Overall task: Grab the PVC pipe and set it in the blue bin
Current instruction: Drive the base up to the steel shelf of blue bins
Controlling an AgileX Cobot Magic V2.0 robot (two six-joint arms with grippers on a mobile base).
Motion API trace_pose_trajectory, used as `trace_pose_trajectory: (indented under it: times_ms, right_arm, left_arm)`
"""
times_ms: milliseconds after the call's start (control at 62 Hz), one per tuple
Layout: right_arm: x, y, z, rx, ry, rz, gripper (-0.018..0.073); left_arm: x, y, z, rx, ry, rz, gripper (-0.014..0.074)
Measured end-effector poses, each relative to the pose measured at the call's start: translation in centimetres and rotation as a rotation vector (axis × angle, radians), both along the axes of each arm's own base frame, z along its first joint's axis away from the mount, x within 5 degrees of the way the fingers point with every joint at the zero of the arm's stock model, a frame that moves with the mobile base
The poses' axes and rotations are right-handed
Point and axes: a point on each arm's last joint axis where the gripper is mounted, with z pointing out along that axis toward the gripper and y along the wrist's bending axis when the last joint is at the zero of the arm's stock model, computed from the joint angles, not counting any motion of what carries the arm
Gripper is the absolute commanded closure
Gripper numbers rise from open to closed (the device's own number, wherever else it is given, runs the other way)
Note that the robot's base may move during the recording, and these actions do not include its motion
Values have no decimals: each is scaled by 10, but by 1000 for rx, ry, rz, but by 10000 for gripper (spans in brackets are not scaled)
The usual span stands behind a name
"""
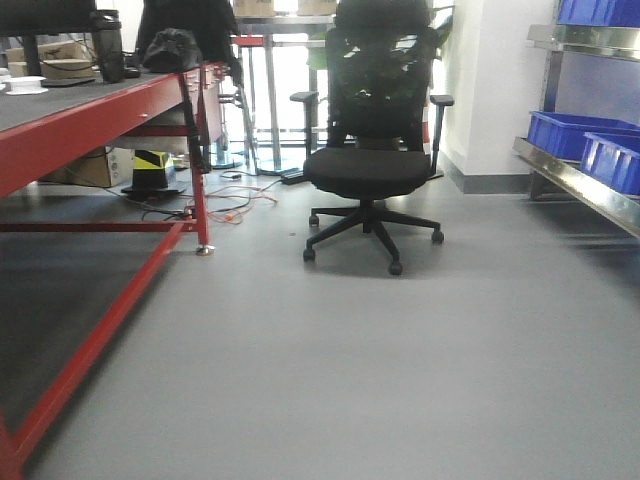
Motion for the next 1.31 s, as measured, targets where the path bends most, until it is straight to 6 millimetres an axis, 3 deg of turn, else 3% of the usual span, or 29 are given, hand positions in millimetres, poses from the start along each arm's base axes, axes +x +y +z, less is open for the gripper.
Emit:
trace_pose_trajectory:
  times_ms: [1306]
  right_arm:
    - [0,0,0,0,0,0,728]
  left_arm:
    - [0,0,0,0,-1,0,707]
